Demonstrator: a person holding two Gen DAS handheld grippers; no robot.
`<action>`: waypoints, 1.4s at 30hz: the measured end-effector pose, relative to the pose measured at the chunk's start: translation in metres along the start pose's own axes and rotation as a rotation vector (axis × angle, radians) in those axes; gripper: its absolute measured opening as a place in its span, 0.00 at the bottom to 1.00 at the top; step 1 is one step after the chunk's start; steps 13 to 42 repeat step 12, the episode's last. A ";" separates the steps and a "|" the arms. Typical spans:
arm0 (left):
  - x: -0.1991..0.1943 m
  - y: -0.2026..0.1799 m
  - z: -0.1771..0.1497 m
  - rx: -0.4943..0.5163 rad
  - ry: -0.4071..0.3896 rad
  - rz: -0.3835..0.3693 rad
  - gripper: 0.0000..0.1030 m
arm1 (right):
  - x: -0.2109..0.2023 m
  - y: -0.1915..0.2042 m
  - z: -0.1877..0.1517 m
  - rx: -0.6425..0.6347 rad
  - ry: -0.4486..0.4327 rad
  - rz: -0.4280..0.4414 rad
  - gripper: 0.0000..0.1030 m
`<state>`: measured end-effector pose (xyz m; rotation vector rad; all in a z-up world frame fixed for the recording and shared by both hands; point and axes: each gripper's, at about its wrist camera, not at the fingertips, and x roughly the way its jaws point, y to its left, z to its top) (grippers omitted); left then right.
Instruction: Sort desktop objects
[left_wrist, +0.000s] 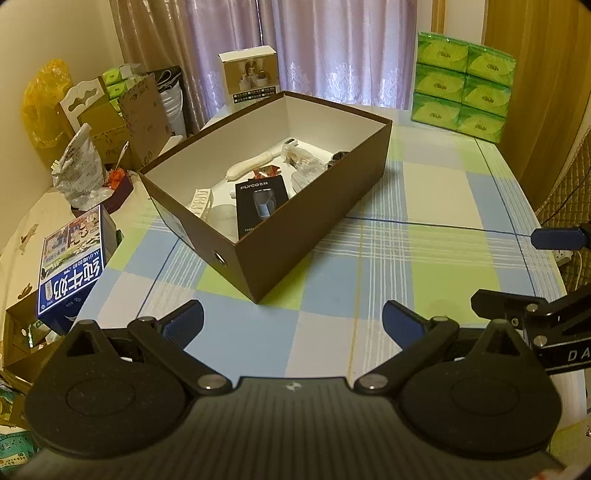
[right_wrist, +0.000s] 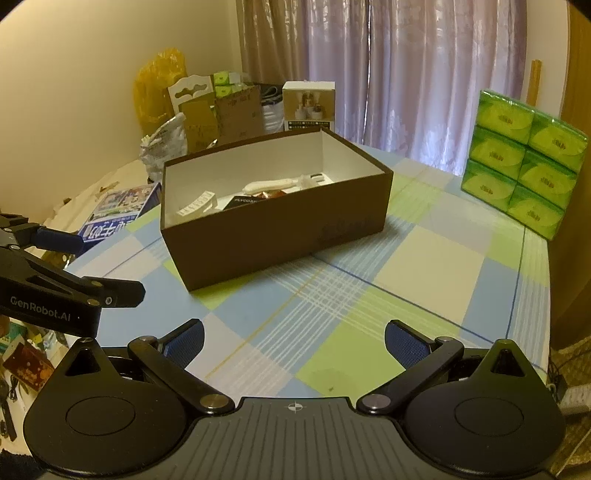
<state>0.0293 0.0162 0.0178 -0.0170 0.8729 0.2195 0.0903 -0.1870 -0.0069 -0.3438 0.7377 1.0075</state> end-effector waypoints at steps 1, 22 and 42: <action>0.001 -0.001 -0.001 0.000 0.002 -0.001 0.99 | 0.000 -0.001 -0.001 0.000 0.002 0.000 0.98; 0.008 -0.007 -0.001 0.008 0.017 -0.015 0.99 | 0.002 -0.009 -0.008 0.027 0.025 -0.010 0.98; 0.008 -0.007 -0.001 0.008 0.017 -0.015 0.99 | 0.002 -0.009 -0.008 0.027 0.025 -0.010 0.98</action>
